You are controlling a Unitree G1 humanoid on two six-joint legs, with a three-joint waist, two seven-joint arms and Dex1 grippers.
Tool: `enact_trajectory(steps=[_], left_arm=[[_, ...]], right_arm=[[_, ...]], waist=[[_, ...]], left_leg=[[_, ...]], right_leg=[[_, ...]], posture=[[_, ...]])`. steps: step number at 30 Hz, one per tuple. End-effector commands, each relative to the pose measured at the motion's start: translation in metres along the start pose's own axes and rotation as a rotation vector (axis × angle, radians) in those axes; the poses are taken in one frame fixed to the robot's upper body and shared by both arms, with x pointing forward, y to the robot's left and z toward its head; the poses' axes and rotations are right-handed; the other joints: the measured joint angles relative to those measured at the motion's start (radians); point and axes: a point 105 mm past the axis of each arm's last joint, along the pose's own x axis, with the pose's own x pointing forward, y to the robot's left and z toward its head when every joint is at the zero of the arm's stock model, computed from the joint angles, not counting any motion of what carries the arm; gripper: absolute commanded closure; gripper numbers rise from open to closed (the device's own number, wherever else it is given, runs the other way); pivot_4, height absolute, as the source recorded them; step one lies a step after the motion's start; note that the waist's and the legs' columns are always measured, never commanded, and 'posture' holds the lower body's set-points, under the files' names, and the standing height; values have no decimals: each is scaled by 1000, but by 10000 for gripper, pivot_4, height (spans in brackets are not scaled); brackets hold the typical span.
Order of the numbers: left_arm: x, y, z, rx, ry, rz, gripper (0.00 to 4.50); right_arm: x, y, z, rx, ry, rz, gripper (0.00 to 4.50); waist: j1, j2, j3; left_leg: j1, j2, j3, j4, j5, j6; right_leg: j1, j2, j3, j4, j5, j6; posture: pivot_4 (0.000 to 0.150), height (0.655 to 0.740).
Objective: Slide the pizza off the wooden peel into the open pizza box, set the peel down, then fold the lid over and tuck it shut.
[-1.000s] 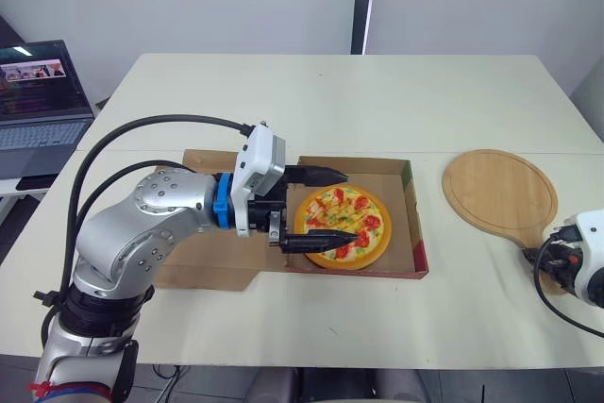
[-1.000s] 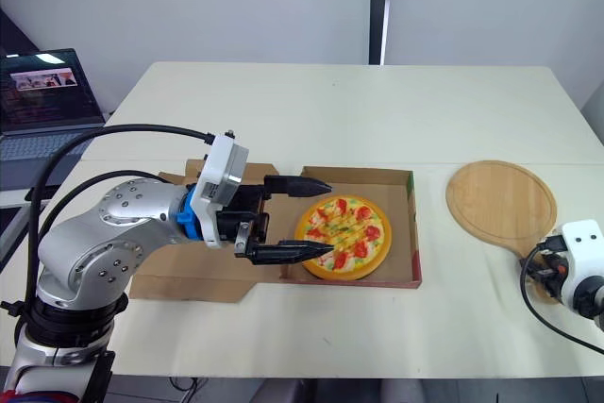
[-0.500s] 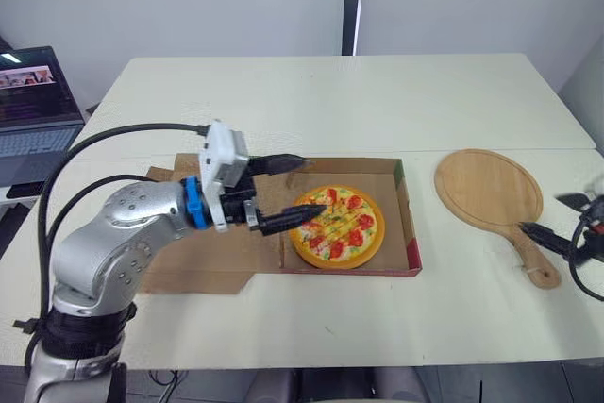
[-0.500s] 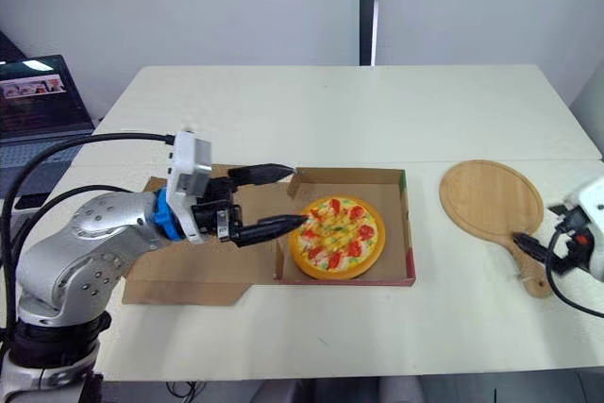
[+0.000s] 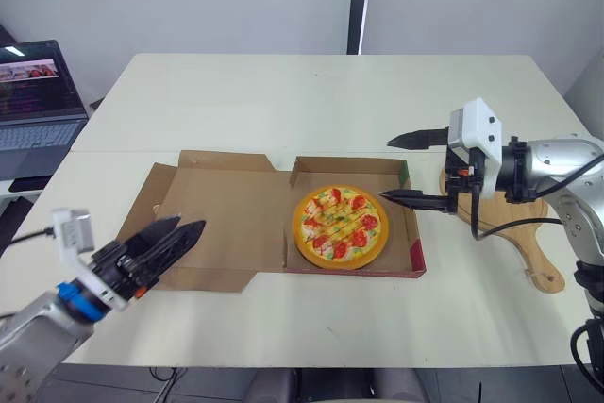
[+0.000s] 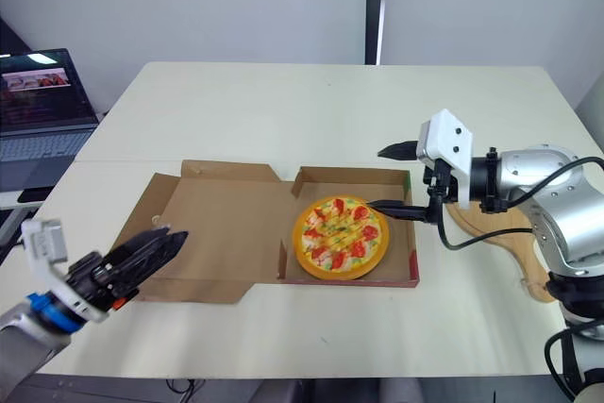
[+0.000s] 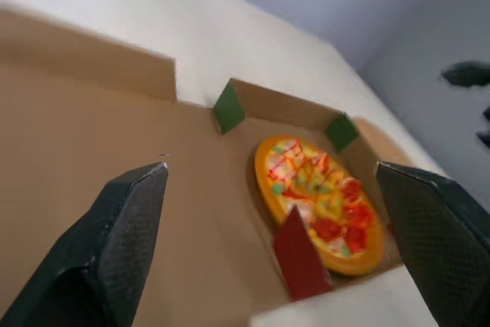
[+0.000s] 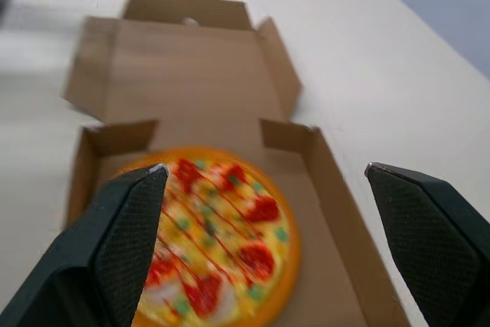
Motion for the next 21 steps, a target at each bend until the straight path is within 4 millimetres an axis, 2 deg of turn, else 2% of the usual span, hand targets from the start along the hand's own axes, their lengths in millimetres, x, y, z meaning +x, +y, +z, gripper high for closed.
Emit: enact_trajectory(steps=[1,4,6,12,16,21], left_arm=[[-19,-1,6,-128,-89,60,0],[-37,11,-2,-244,-142,169,0],[-44,17,-15,-332,-118,243,0],[-46,31,-37,-507,-152,351,0],[-45,46,-45,-562,-220,388,0],[-42,53,-51,-587,-263,408,0]], right_arm=[[8,6,9,-28,-29,76,478],[10,6,8,-37,-29,96,478],[12,5,7,-40,-28,106,478],[15,4,6,-52,-16,133,478],[15,4,6,-56,-12,138,478],[13,4,6,-58,-2,136,478]], waist=[[6,0,0],[15,0,0],[14,-1,0],[11,0,-1],[11,0,-1],[10,-1,-1]], left_leg=[[0,0,0,0,0,0],[0,0,0,0,0,0],[0,0,2,0,0,0],[1,1,2,-1,0,0],[1,-1,3,0,0,0],[1,-1,3,0,0,-1]], right_leg=[[0,0,0,0,0,0],[1,1,-1,0,0,0],[1,0,0,0,0,0],[0,3,1,0,0,-1],[0,5,1,0,1,-2],[0,6,1,-1,1,-3]], posture=[[1500,7400],[1500,7400],[1500,7400],[1500,7400],[1500,7400],[1500,7400]])
